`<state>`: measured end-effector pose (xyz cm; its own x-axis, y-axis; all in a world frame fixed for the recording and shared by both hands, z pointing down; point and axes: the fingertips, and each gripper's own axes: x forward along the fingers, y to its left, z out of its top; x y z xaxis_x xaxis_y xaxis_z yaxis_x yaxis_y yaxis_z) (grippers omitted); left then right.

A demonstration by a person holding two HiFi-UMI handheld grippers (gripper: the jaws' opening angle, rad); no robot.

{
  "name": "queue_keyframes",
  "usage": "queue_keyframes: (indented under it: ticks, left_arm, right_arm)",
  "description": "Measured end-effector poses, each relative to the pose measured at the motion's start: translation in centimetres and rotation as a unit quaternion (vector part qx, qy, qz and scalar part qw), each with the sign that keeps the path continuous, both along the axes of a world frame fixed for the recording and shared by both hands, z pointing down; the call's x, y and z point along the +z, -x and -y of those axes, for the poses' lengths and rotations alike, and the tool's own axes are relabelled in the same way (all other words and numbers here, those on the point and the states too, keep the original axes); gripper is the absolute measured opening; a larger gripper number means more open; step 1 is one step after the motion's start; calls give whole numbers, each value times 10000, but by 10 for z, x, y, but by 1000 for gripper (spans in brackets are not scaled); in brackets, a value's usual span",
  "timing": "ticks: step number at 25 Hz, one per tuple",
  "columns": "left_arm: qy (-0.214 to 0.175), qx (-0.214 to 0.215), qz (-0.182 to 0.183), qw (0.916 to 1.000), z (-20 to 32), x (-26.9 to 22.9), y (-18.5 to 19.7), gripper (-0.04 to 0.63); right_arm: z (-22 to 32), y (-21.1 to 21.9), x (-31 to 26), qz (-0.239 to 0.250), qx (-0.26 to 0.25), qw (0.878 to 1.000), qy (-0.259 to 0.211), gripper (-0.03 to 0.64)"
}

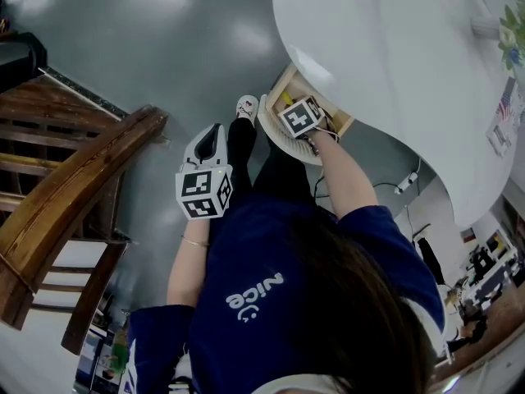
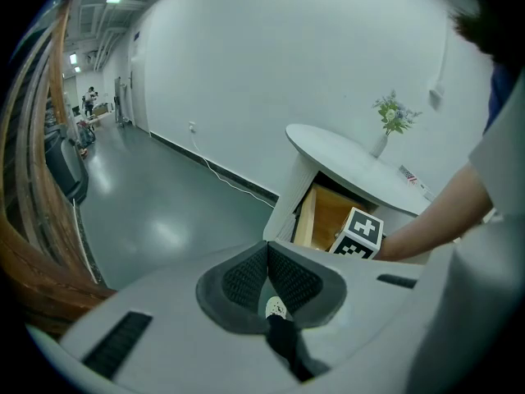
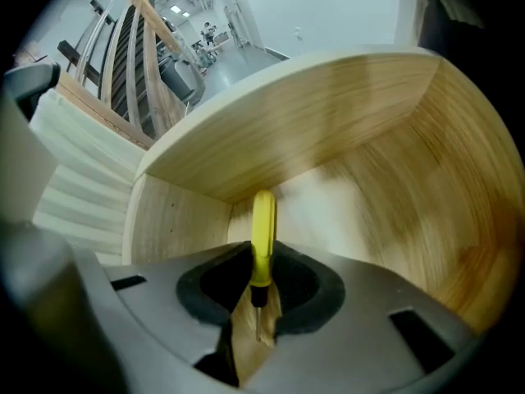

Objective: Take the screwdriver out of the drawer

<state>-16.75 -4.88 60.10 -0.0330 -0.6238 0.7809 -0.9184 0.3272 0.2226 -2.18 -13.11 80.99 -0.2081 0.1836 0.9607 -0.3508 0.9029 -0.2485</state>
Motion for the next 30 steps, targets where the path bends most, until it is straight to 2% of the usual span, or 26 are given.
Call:
queue_keyframes:
  ticks: [4, 9, 12, 20, 30]
  left_arm:
    - [-68, 10, -79, 9999, 4, 0, 3, 5]
    - [-267, -38, -221, 9994, 17, -8, 7, 5]
    - [-355, 74, -242, 9991, 29, -12, 4, 5]
    - [-644, 490, -372, 9960, 51, -25, -10, 5]
    - [-961, 992, -366, 9897, 70, -44, -21, 5]
  right_arm:
    - [2, -3, -11, 29, 78, 10000, 11, 84]
    - [6, 0, -33, 168, 30, 9996, -216, 83]
    - [5, 4, -49, 431, 105, 9987, -246, 83]
    - [6, -3, -82, 598, 420, 9955, -602, 83]
    - [13, -4, -136, 1050, 1138, 9820, -1083, 83]
